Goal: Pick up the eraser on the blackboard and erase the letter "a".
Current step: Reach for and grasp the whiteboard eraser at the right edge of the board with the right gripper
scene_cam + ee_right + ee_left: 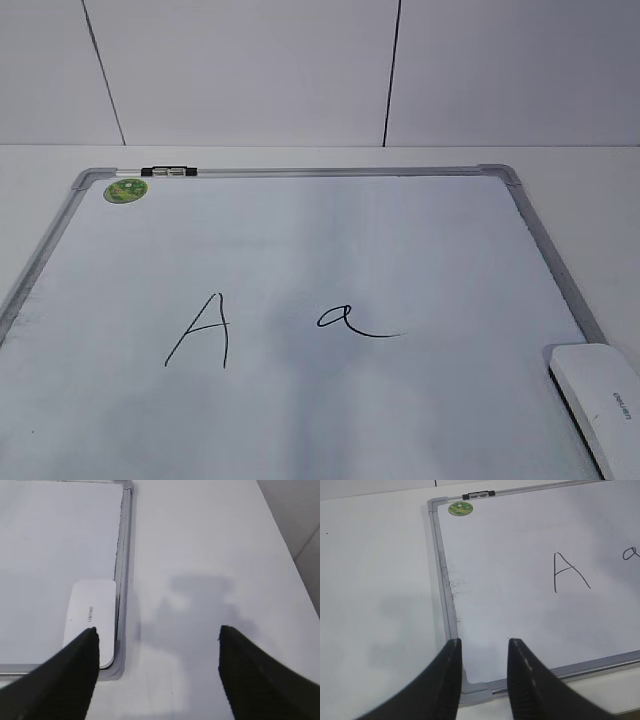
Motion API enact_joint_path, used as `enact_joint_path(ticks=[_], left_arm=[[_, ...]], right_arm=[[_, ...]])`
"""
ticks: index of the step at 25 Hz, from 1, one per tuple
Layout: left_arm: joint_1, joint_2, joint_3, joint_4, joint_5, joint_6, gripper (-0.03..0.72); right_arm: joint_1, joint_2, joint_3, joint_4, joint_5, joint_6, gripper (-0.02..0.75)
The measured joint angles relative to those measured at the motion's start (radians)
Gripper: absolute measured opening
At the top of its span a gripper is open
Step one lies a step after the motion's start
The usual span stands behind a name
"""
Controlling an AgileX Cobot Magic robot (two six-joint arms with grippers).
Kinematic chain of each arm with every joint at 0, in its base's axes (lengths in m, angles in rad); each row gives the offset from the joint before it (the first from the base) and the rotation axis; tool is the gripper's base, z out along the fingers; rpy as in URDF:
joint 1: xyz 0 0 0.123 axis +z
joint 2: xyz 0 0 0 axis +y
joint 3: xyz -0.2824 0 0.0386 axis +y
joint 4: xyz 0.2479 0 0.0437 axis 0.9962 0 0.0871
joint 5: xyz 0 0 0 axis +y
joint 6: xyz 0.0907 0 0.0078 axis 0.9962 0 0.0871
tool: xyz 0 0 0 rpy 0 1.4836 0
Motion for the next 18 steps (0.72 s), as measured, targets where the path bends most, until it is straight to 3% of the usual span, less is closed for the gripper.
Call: enact_joint_path(ticks=[13,18], left_arm=[[0.000,0.000,0.000,0.000,0.000,0.000,0.235],[0.000,0.000,0.000,0.000,0.000,0.000,0.235]], right_arm=[[0.000,0.526,-0.311,-0.020,0.089,-0.004,0.592],[0.000,0.661,-0.337,0.046,0.089,0.017,0.592]])
